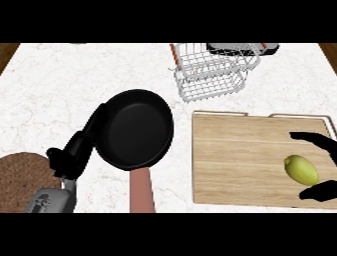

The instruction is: Pick the lemon from the tray and place it in the tiered basket

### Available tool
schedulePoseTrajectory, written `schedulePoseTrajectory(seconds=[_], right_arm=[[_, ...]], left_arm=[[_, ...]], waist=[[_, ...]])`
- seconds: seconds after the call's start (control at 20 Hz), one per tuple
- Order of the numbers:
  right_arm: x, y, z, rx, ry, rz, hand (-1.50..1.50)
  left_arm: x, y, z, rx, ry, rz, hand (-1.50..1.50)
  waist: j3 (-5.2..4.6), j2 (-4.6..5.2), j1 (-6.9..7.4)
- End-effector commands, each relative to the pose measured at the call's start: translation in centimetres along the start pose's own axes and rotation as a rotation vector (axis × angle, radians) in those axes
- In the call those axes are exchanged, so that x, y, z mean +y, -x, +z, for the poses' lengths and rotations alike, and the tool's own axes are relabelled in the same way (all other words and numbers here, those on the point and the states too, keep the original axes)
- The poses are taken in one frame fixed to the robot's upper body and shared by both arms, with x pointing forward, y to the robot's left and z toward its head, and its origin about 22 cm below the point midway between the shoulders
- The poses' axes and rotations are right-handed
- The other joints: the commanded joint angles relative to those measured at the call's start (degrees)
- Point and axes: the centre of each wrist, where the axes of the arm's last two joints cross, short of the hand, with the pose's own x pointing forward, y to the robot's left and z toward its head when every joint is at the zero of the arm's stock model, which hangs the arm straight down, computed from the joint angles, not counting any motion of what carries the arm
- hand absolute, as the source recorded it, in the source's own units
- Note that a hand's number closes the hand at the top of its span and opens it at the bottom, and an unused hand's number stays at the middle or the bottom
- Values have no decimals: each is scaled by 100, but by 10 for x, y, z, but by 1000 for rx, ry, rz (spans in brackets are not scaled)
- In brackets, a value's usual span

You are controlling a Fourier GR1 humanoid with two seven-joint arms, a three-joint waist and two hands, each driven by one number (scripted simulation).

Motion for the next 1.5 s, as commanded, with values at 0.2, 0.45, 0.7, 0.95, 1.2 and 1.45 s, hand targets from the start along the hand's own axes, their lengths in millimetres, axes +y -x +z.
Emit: schedulePoseTrajectory(seconds=[0.2,0.45,0.7,0.95,1.2,1.45], right_arm=[[29,-16,-1,-121,104,-52,150],[18,-17,-11,-137,123,-62,150],[-22,-9,-16,-65,139,58,150],[-142,14,-17,271,-19,469,150],[-171,17,-59,184,25,204,150],[-211,-18,-98,-14,121,9,150]], left_arm=[[-1,0,-9,16,15,-6,0],[-1,2,1,11,23,15,0],[0,-18,-10,6,-3,-7,0],[-7,-19,-12,-29,83,0,0],[-25,-8,-14,-19,97,22,0],[-10,-14,-19,-7,74,4,0]], waist=[[51,26,-24],[51,26,-1],[51,29,12],[51,211,549],[78,179,483],[67,131,370]])
